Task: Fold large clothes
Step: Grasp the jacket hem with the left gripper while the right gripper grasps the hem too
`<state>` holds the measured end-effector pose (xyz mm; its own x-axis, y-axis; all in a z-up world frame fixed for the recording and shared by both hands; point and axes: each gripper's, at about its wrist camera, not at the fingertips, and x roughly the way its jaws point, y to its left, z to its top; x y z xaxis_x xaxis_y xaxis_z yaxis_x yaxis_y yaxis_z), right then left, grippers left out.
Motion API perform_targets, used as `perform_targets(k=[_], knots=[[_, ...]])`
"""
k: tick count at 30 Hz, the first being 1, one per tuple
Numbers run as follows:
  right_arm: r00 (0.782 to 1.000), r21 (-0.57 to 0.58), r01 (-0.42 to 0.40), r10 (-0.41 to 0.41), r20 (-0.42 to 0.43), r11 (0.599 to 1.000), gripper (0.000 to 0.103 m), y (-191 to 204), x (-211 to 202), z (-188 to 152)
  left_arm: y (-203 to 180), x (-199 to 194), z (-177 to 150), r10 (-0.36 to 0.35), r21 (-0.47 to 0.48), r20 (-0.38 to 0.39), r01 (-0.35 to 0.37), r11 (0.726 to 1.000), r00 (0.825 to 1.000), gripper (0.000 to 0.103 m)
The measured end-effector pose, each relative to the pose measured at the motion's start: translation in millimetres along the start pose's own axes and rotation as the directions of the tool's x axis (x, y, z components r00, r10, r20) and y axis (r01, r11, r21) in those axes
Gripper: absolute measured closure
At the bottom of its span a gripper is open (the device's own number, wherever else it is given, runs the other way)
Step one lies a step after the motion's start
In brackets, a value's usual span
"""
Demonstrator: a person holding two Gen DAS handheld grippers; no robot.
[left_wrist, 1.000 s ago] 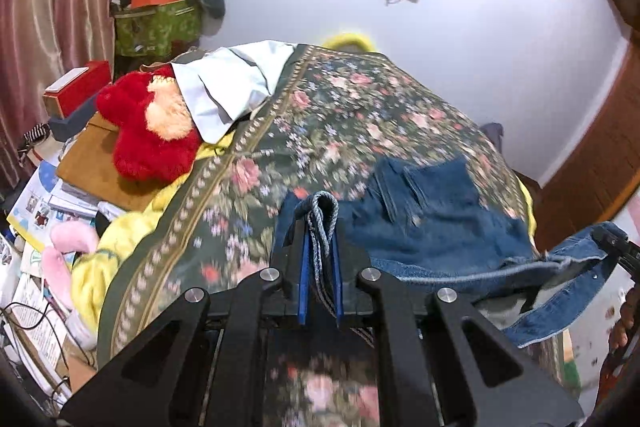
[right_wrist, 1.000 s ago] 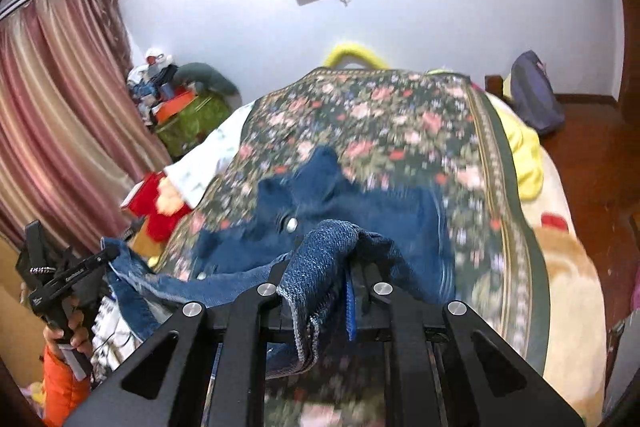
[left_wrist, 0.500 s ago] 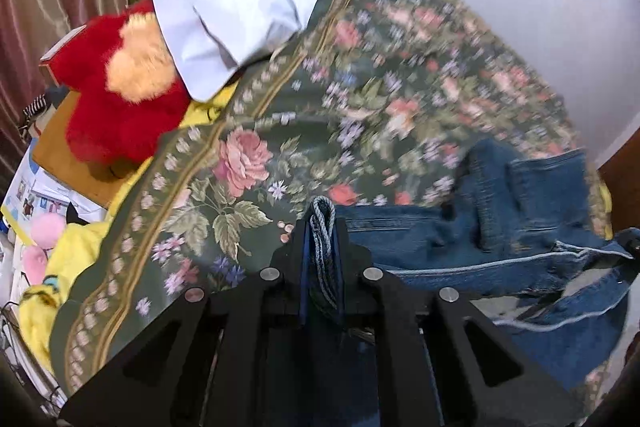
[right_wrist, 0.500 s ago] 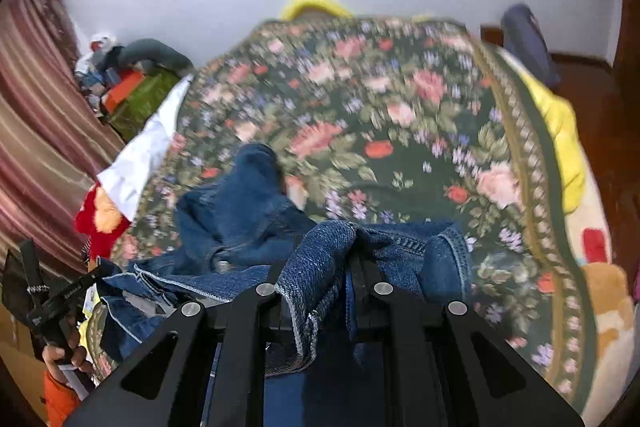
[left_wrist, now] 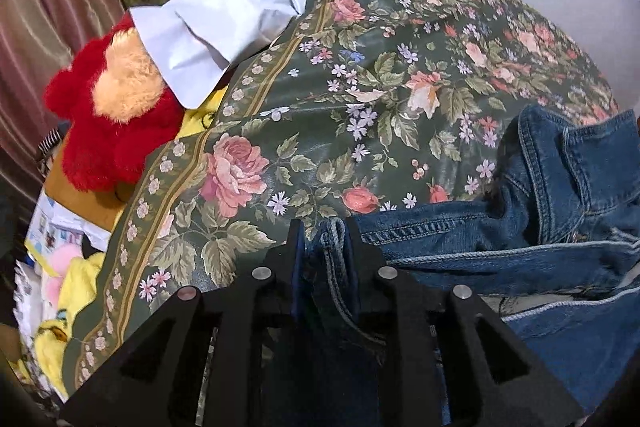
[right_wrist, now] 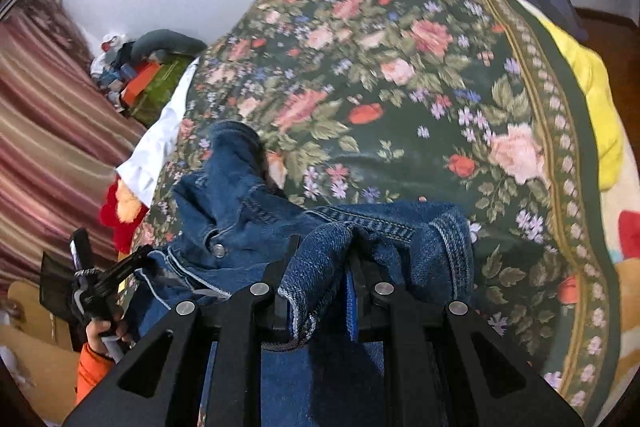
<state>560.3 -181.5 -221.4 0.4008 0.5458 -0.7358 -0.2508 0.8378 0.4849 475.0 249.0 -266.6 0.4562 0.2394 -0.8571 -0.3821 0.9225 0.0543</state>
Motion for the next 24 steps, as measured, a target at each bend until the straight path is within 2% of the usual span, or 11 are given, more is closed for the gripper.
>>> perform_targets(k=[5,8,11,14,16,19,21,24], knots=[[1.0,0.011,-0.01,0.01,-0.004,1.0,0.09,4.5,-15.1,4.7,-5.5,2.3,1.3,0.042,0.037,-0.016,-0.041,0.998,0.999,0.073],[1.0,0.009,0.024,-0.024,-0.008,1.0,0.09,6.0,-16.9,4.7,-9.6,2.5,2.2,0.077,0.058,-0.025,-0.075,0.996,0.997,0.07],[0.992,-0.034,0.116,-0.117,-0.036,0.993,0.09,10.4,-11.6,1.4,-12.2,1.7,1.4,0.099,0.076,-0.03,-0.096,0.992,0.995,0.065],[0.97,-0.084,0.23,-0.235,-0.059,0.97,0.088,12.9,1.7,-8.2,-12.6,-1.9,-0.7,0.107,0.092,-0.022,-0.104,0.99,0.994,0.06],[0.952,-0.121,0.296,-0.303,-0.042,0.947,0.085,15.7,8.2,-15.6,-10.0,-7.6,-2.0,0.104,0.092,-0.009,-0.103,0.99,0.995,0.057],[0.935,-0.163,0.347,-0.353,-0.011,0.924,0.082,20.7,11.0,-20.8,-2.7,-20.8,-2.3,0.073,0.081,0.003,-0.073,0.994,0.997,0.054],[0.931,-0.167,0.357,-0.364,-0.008,0.919,0.082,22.1,11.8,-20.4,2.8,-33.3,0.4,0.048,0.069,0.009,-0.049,0.996,0.999,0.053],[0.934,-0.143,0.353,-0.357,-0.003,0.925,0.082,24.1,7.0,-16.2,7.6,-62.1,5.6,0.024,0.067,0.056,-0.028,0.997,0.998,0.053]])
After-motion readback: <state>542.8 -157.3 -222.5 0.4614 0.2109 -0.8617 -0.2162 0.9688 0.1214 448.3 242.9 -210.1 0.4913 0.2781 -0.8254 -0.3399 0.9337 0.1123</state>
